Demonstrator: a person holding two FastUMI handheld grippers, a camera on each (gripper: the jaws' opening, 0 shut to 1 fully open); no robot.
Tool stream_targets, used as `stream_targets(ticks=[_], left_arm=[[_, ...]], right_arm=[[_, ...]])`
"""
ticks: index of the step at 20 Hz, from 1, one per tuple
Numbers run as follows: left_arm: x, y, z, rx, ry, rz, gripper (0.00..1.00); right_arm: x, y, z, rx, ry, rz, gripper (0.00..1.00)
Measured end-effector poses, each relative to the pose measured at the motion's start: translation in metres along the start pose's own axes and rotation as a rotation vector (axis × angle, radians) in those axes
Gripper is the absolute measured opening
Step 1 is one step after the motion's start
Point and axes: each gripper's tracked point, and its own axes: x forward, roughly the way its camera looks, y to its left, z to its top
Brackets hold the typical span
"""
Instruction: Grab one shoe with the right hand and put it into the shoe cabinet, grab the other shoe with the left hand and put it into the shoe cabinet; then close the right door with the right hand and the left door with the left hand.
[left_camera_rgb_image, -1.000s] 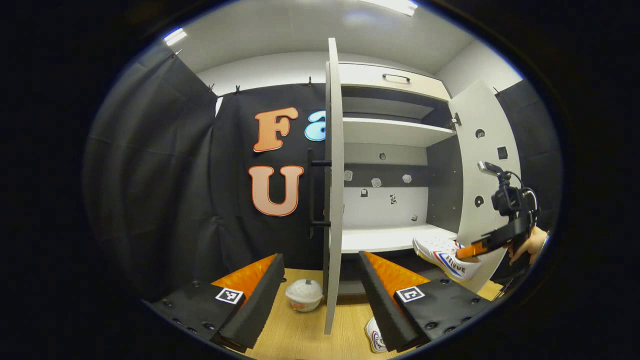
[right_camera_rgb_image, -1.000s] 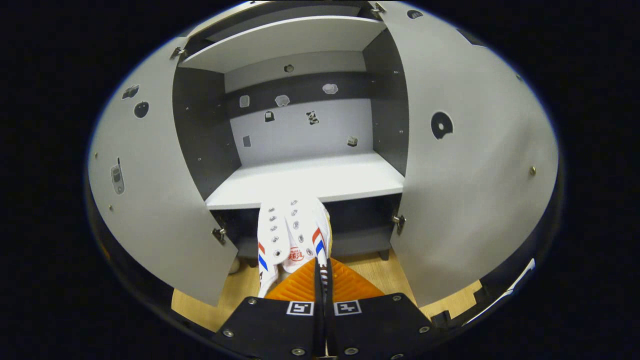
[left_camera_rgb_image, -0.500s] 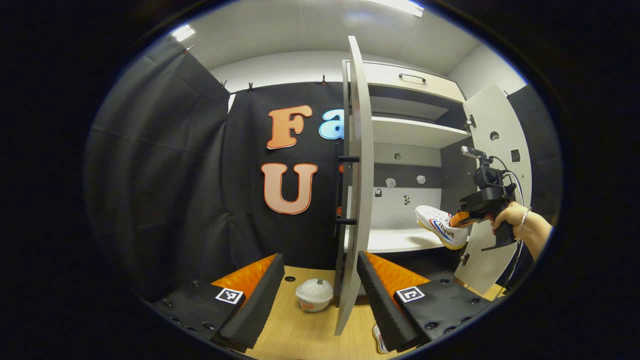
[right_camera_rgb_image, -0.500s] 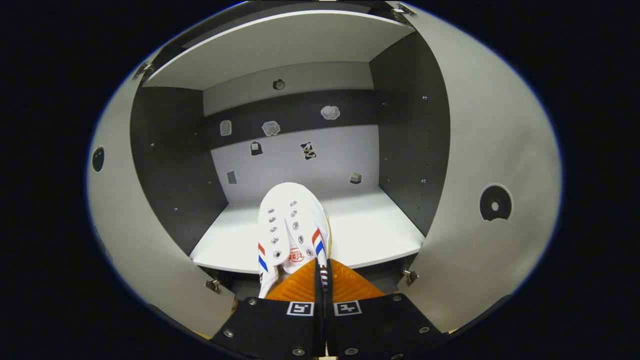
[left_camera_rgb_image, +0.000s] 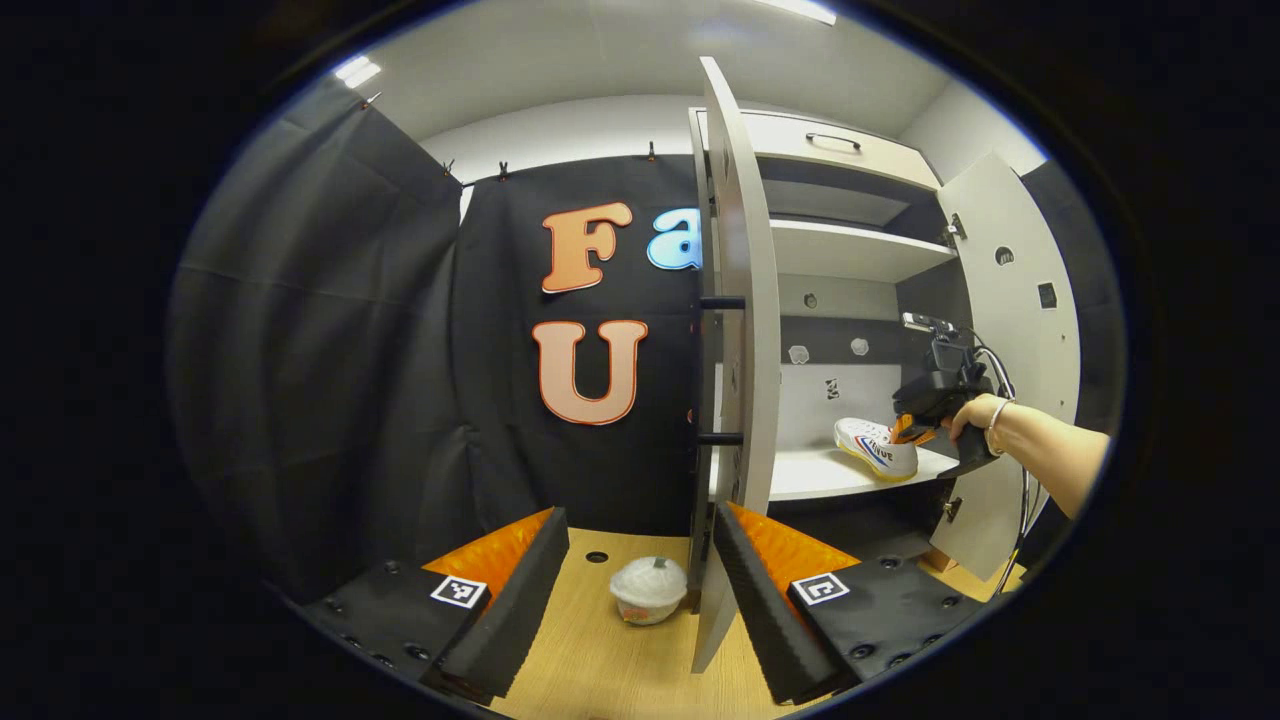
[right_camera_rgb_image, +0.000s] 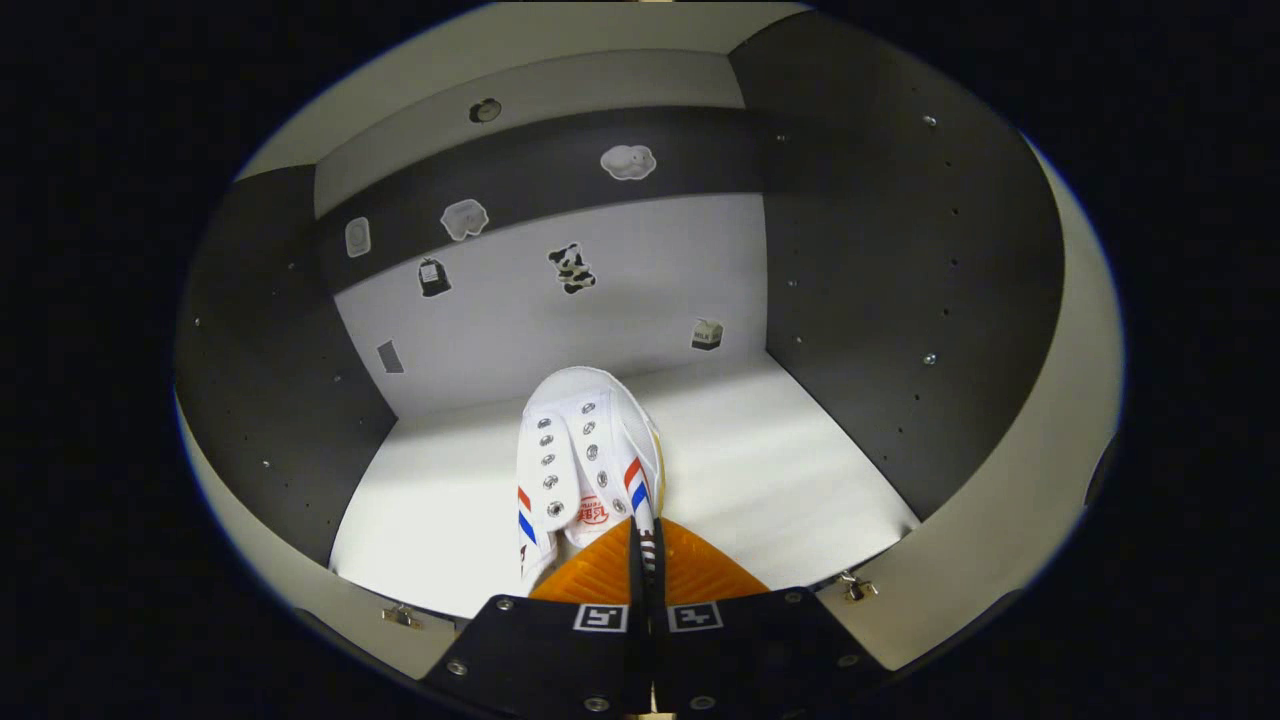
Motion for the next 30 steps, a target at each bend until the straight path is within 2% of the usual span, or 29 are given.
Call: stream_targets(ticks=[5, 8, 10, 12, 17, 21, 22, 25, 26, 30], left_arm=[[0.005, -0.002, -0.004, 0.003, 0.012, 0.011, 0.94], [0.006, -0.008, -0.003, 0.000, 0.015, 0.005, 0.95], [0.005, -0.013, -0.005, 0.006, 0.015, 0.002, 0.95], [0.004, -0.019, -0.003, 0.004, 0.015, -0.005, 0.95], [-0.003, -0.039, -0.006, -0.001, 0.020, -0.030, 0.95], [-0.011, -0.059, -0.013, 0.012, 0.030, -0.062, 0.95], [-0.013, -0.065, -0.016, 0.012, 0.036, -0.070, 0.95], [-0.022, -0.083, -0.027, 0.001, 0.054, -0.102, 0.94], [-0.024, -0.090, -0.029, 0.000, 0.058, -0.114, 0.94], [-0.028, -0.112, -0.046, -0.002, 0.078, -0.152, 0.95]], right_arm=[[0.017, -0.004, -0.002, 0.041, 0.037, 0.010, 0.00], [0.016, -0.003, -0.004, 0.017, 0.034, 0.022, 0.08], [0.010, 0.002, 0.006, 0.008, -0.009, 0.043, 0.15], [-0.004, 0.004, 0.018, 0.012, -0.058, 0.070, 0.14], [-0.057, -0.001, 0.022, -0.088, -0.173, 0.088, 0.22], [-0.109, -0.006, 0.015, -0.116, -0.258, 0.116, 0.38], [-0.121, -0.009, 0.012, -0.117, -0.276, 0.118, 0.45], [-0.154, -0.019, 0.000, -0.157, -0.319, 0.118, 0.59], [-0.163, -0.021, -0.005, -0.165, -0.332, 0.121, 0.67], [-0.204, -0.030, -0.026, -0.156, -0.370, 0.134, 0.78]])
